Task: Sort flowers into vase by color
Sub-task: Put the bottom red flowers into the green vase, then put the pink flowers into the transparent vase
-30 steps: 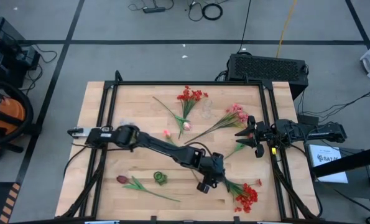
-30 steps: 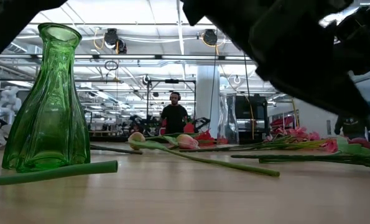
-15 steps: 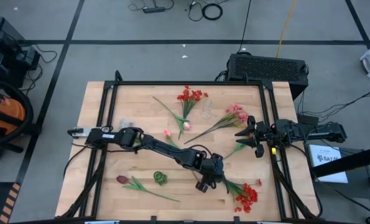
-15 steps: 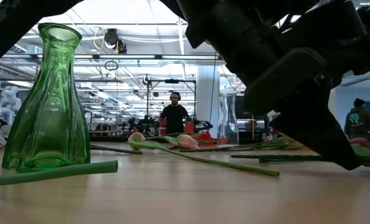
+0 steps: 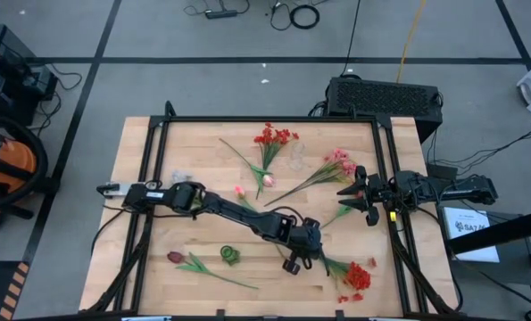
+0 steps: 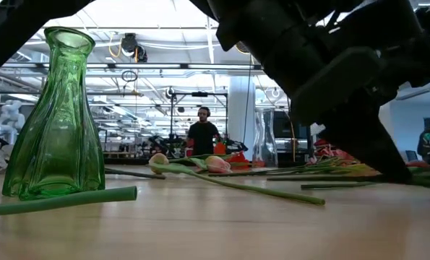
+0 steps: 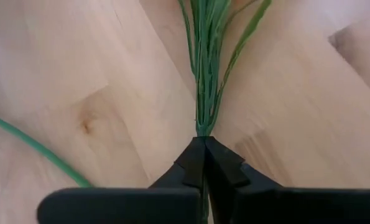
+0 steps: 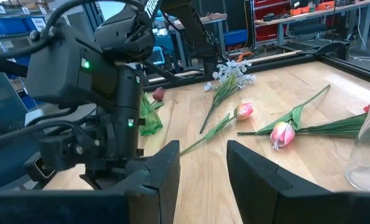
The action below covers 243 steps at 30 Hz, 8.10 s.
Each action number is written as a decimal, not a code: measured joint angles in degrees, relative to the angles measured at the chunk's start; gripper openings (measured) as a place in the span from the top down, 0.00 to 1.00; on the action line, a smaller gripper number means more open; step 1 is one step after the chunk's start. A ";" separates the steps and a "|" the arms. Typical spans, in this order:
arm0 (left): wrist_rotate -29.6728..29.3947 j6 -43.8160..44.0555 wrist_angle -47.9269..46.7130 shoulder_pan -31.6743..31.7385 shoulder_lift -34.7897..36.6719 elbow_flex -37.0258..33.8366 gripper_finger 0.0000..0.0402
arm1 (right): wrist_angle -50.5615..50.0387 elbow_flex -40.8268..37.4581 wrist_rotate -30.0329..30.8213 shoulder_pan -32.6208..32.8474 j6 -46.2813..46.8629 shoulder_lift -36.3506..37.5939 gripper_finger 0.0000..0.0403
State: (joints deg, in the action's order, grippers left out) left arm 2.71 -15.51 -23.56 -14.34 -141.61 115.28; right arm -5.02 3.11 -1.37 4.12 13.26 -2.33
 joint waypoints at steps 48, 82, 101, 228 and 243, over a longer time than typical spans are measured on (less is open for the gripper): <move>-32.05 22.50 65.38 -6.30 84.19 -85.98 1.00 | 0.01 0.00 -0.20 -0.02 0.00 -0.28 0.69; -14.84 22.62 89.19 -13.40 72.73 -92.59 1.00 | 0.00 0.00 -0.20 -0.01 -0.01 -0.27 0.69; -19.29 24.09 104.31 -19.68 58.88 -92.52 1.00 | 0.01 0.00 -0.19 -0.01 0.00 -0.27 0.69; -3.85 43.67 80.57 -16.87 67.58 -109.09 0.58 | 0.01 0.00 -0.18 -0.02 0.00 -0.26 0.69; -24.47 43.74 27.11 -5.49 87.92 -98.50 0.58 | 0.01 0.00 -0.20 -0.01 0.00 -0.26 0.69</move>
State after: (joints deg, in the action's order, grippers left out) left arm -21.75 28.23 3.55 -19.83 -53.69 16.78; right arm -5.01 3.11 -1.56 4.11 13.26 -2.59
